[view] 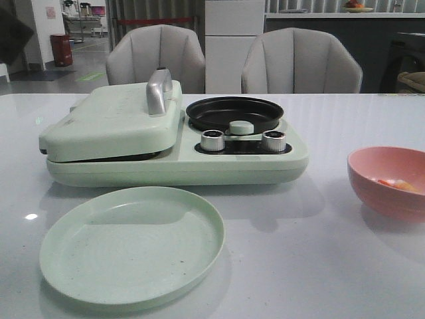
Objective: Make breakfast with bread and shrimp
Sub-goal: 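Withdraw the left gripper and reach the right gripper to the pink bowl rim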
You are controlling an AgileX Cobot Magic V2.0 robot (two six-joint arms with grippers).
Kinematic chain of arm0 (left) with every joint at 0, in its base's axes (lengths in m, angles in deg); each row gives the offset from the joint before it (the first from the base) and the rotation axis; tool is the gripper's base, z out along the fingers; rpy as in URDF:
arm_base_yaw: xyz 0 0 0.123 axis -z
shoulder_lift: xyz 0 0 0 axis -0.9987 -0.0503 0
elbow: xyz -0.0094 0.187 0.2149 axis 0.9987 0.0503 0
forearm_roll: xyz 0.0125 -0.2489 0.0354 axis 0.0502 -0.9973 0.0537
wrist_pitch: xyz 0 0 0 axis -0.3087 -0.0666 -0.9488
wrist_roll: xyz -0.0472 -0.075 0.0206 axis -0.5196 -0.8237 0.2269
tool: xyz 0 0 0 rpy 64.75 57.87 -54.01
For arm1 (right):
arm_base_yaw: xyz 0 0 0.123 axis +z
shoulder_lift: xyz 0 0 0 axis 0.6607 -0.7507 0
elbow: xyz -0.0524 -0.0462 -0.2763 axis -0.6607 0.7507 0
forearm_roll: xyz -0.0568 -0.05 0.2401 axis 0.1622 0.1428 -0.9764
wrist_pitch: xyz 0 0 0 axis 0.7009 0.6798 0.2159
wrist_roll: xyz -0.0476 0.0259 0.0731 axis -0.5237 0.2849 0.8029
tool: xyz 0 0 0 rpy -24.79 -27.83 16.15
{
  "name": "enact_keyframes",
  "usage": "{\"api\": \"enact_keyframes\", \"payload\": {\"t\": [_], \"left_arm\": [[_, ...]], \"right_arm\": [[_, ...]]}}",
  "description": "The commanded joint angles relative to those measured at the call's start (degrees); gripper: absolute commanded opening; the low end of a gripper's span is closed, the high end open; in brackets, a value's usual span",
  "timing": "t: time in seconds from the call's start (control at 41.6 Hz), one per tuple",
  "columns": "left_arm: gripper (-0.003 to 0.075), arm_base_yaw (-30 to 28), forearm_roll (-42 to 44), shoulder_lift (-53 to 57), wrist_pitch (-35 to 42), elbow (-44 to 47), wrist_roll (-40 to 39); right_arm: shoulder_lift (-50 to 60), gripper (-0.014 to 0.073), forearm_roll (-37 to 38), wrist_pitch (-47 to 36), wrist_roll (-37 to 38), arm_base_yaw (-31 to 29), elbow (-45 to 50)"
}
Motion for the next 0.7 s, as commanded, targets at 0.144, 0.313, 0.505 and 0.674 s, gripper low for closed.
{"api": "enact_keyframes", "payload": {"t": [0.144, 0.313, 0.505, 0.674], "left_arm": [[0.0102, 0.3, -0.5, 0.2, 3.7, -1.6, -0.6], [0.0102, 0.3, -0.5, 0.2, 3.7, -1.6, -0.6], [0.0102, 0.3, -0.5, 0.2, 3.7, -1.6, -0.6], [0.0102, 0.3, -0.5, 0.2, 3.7, -1.6, -0.6]], "right_arm": [[-6.8, 0.0537, -3.0, -4.4, -1.5, -18.5, -2.9], [-12.1, 0.0537, -15.3, -6.3, -9.8, -28.6, -2.9], [-18.4, 0.0537, -27.8, -7.7, -20.0, -35.2, -2.9], [-23.4, 0.0537, -28.7, -10.0, -22.0, -35.8, -2.9]]}}
